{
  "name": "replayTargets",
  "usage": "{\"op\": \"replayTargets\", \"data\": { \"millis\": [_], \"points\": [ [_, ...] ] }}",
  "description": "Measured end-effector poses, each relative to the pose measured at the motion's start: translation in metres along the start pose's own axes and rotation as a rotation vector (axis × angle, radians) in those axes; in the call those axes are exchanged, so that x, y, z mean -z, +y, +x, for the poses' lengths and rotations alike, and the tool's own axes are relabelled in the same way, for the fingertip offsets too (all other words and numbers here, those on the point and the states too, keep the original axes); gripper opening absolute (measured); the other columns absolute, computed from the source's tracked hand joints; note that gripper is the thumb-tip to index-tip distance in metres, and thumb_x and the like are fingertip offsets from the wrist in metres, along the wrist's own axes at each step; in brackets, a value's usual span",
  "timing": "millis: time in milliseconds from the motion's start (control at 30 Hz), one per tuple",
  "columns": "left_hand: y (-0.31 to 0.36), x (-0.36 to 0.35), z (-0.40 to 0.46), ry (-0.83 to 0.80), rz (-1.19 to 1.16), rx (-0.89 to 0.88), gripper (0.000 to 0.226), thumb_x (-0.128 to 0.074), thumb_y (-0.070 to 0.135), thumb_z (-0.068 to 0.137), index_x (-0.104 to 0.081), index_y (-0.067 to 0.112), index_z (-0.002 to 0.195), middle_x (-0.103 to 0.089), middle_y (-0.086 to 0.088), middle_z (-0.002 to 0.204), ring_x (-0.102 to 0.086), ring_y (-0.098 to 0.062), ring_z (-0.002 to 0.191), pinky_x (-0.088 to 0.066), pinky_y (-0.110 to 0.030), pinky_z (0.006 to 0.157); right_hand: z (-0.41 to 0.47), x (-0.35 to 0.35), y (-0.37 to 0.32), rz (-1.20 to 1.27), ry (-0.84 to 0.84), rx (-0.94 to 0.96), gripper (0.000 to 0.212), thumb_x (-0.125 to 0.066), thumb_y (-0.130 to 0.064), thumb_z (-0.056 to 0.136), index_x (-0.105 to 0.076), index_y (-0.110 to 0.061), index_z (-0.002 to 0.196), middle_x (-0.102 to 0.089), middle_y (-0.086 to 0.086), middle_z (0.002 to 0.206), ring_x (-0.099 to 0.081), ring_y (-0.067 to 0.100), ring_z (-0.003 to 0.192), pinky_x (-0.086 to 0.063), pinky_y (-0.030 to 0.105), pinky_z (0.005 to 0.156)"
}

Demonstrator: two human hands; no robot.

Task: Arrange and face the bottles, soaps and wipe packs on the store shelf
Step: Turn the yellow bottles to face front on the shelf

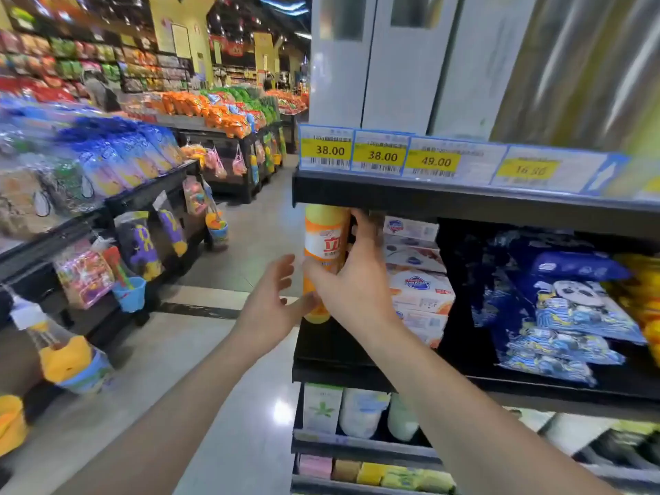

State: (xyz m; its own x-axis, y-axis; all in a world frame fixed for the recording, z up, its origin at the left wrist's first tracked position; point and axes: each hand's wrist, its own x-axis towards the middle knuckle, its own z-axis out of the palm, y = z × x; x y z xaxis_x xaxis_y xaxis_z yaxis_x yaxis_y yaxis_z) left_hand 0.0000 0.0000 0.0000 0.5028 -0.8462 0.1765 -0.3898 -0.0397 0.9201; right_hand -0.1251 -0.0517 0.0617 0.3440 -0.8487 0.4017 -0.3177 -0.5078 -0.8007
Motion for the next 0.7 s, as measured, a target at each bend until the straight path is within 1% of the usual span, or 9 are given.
{"op": "replayTargets", "data": {
  "millis": [33,100,133,200,267,400,500,600,700],
  "points": [
    [-0.002,-0.001,0.005,-0.004,-0.029,-0.012,0.089,-0.079,0.052,0.067,-0.043,0.030,0.146,-0.054,0.010,0.146,-0.053,-0.013,0.133,-0.053,-0.053,0.104,0.003,-0.003,-0.001,-0.014,0.010,0.017,0.086,-0.079,-0.034,0.085,-0.026,-0.035,0.153,-0.043,-0.007,0.145,-0.046,0.013,0.135,-0.037,0.022,0.100],
    [-0.002,-0.005,0.011,-0.015,-0.034,-0.016,0.070,-0.082,0.031,0.078,-0.046,0.028,0.138,-0.058,0.007,0.140,-0.055,-0.013,0.130,-0.052,-0.050,0.105,0.006,-0.008,-0.003,-0.062,0.004,-0.012,0.085,-0.076,-0.035,0.090,-0.021,-0.036,0.156,-0.041,-0.010,0.148,-0.042,0.009,0.135,-0.028,0.015,0.094],
    [-0.005,-0.007,0.014,-0.020,-0.013,-0.015,0.063,-0.081,0.019,0.083,-0.046,0.027,0.136,-0.060,0.006,0.137,-0.057,-0.012,0.127,-0.052,-0.045,0.106,0.006,-0.011,-0.003,-0.072,-0.011,-0.045,0.085,-0.074,-0.035,0.092,-0.019,-0.037,0.156,-0.040,-0.011,0.149,-0.040,0.008,0.135,-0.025,0.014,0.092],
    [-0.009,-0.012,0.020,-0.019,0.039,-0.038,0.059,-0.077,0.010,0.088,-0.048,0.023,0.137,-0.064,0.006,0.131,-0.060,-0.011,0.121,-0.054,-0.031,0.098,0.007,-0.015,-0.001,-0.086,0.010,-0.069,0.082,-0.071,-0.034,0.095,-0.018,-0.038,0.156,-0.042,-0.012,0.149,-0.041,0.008,0.135,-0.025,0.014,0.090],
    [-0.010,-0.014,0.022,-0.011,0.076,-0.052,0.056,-0.074,0.012,0.091,-0.049,0.024,0.140,-0.065,0.007,0.128,-0.062,-0.012,0.116,-0.055,-0.025,0.091,0.009,-0.016,0.000,-0.106,0.047,-0.046,0.078,-0.071,-0.034,0.095,-0.021,-0.037,0.154,-0.047,-0.012,0.148,-0.046,0.011,0.134,-0.033,0.016,0.094],
    [-0.009,-0.013,0.017,-0.021,0.070,-0.046,0.054,-0.073,0.018,0.092,-0.049,0.027,0.139,-0.065,0.009,0.127,-0.062,-0.014,0.119,-0.057,-0.047,0.099,0.009,-0.018,0.004,-0.134,0.097,-0.028,0.075,-0.076,-0.036,0.089,-0.029,-0.037,0.147,-0.057,-0.011,0.138,-0.059,0.016,0.125,-0.048,0.032,0.100],
    [0.002,-0.009,0.009,-0.047,0.068,-0.070,0.053,-0.074,0.028,0.091,-0.050,0.029,0.139,-0.065,0.013,0.124,-0.062,-0.010,0.116,-0.056,-0.045,0.100,0.010,-0.016,0.007,-0.098,0.145,-0.051,0.070,-0.079,-0.042,0.084,-0.031,-0.040,0.136,-0.067,-0.009,0.126,-0.067,0.018,0.112,-0.056,0.040,0.095],
    [0.014,-0.001,-0.002,-0.080,0.076,-0.075,0.053,-0.074,0.039,0.090,-0.052,0.030,0.137,-0.067,0.014,0.118,-0.063,-0.008,0.111,-0.058,-0.043,0.096,0.012,-0.008,0.005,-0.074,0.132,-0.087,0.056,-0.079,-0.050,0.083,-0.039,-0.037,0.120,-0.072,-0.009,0.110,-0.071,0.016,0.100,-0.060,0.039,0.086],
    [0.022,0.010,-0.016,-0.108,0.047,-0.033,0.062,-0.077,0.054,0.081,-0.053,0.033,0.134,-0.068,0.014,0.115,-0.066,-0.008,0.107,-0.060,-0.041,0.091,0.007,0.001,-0.001,0.002,0.114,-0.104,0.059,-0.082,-0.051,0.078,-0.041,-0.040,0.118,-0.071,-0.012,0.103,-0.070,0.014,0.095,-0.061,0.041,0.083]
  ]
}}
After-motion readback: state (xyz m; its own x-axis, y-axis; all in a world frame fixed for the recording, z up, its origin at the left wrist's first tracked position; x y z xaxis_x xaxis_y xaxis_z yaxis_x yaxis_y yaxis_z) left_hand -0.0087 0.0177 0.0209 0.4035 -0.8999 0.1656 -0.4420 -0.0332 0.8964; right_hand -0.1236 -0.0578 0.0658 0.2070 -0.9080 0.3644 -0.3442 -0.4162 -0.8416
